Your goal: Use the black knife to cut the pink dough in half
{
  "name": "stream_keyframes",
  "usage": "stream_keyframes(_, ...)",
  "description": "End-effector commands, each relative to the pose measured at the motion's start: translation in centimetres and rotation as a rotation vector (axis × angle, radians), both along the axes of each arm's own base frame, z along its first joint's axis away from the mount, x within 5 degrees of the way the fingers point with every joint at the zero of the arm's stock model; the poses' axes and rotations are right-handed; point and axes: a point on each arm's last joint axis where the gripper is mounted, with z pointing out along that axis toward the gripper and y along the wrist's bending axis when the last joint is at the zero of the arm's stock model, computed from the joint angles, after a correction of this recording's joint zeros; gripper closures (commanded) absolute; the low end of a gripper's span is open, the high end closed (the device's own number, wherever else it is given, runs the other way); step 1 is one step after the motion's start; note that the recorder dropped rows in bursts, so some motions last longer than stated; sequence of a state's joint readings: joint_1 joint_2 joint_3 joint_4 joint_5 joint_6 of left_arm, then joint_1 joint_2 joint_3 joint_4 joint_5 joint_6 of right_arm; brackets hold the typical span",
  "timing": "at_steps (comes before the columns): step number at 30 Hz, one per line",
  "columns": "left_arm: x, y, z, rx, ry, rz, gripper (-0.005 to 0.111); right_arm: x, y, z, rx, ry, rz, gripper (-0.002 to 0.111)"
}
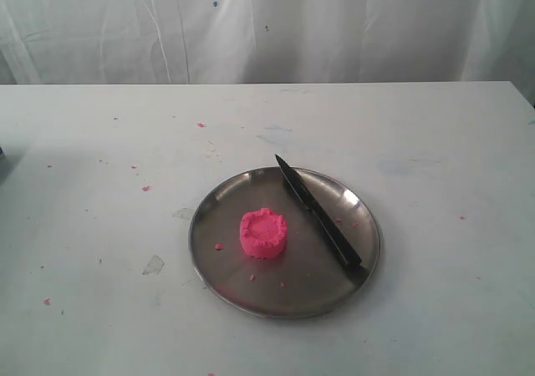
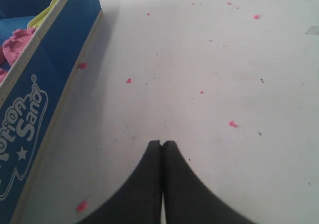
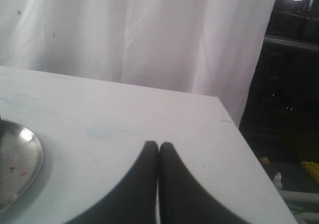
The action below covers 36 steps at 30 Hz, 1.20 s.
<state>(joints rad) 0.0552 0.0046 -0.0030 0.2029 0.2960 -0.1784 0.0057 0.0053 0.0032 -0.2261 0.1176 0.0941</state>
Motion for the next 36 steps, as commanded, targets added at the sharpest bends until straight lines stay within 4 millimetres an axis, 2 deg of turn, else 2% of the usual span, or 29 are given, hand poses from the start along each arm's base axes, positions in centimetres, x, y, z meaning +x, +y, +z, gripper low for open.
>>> stream_keyframes(1,0.0,0.0,-0.1,-0.006,-0.001,0.002,0.107,-0.1,0.0,0.4,0.013,-0.041,0.002,0.108)
stream_keyframes(7,0.0,0.0,-0.1,-0.006,-0.001,0.002,0.107,-0.3,0.5,2.5,0.136,-0.264,0.064,0.108)
stream_keyframes(17,0.0,0.0,-0.1,-0.006,-0.001,0.002,0.107,-1.4,1.0,5.1,0.161,-0.567,0.158,0.108)
stream_keyframes(29,0.0,0.0,-0.1,-0.006,-0.001,0.002,0.107,-2.0,1.2,5.9,0.238,-0.673,0.217,0.108)
stream_keyframes(32,0.0,0.0,-0.1,-0.006,-0.001,0.002,0.107,-2.7,1.4,6.7,0.422,-0.761,0.326,0.108)
stream_keyframes(36,0.0,0.0,-0.1,-0.006,-0.001,0.002,0.107,-4.3,1.7,8.0,0.776,-0.895,0.609,0.108)
